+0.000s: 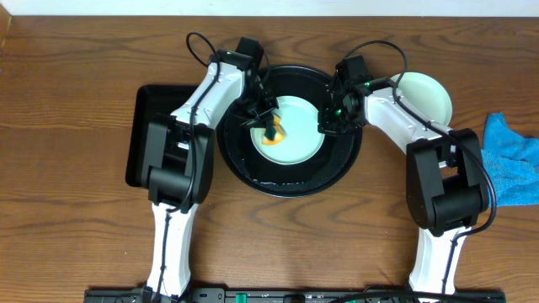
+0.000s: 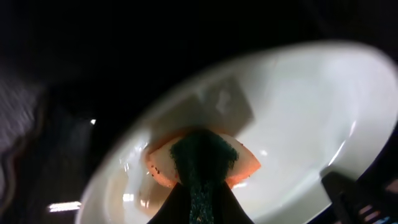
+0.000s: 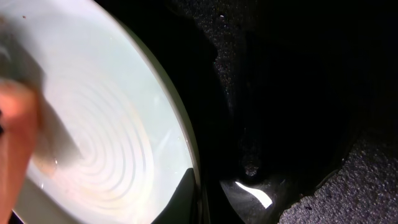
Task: Clean dirty plates on tray and stack at the side
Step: 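Scrub the green plate held by the right gripper with the left sponge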
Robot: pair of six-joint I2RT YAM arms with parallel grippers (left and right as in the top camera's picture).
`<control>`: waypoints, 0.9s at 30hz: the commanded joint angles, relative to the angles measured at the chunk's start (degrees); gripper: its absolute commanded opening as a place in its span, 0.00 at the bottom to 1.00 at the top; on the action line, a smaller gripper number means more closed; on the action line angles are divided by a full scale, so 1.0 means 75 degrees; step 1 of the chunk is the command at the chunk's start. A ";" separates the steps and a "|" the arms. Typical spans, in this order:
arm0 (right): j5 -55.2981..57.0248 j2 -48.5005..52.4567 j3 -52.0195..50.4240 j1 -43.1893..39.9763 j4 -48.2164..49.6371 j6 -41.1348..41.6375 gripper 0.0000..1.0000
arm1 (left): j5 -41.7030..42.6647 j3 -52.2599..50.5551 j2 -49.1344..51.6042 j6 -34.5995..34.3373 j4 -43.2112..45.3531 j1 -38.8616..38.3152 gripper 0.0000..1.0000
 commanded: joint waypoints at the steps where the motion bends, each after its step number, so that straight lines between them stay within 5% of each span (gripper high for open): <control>1: 0.0044 -0.0006 -0.0047 -0.0026 -0.0029 -0.0093 0.01 | -0.0347 -0.0047 0.0006 -0.0041 0.0146 0.0117 0.07; 27: 0.0047 -0.0006 -0.0047 -0.0026 -0.0026 -0.0093 0.01 | -0.0787 -0.0146 0.0006 -0.0047 0.1314 0.0076 0.08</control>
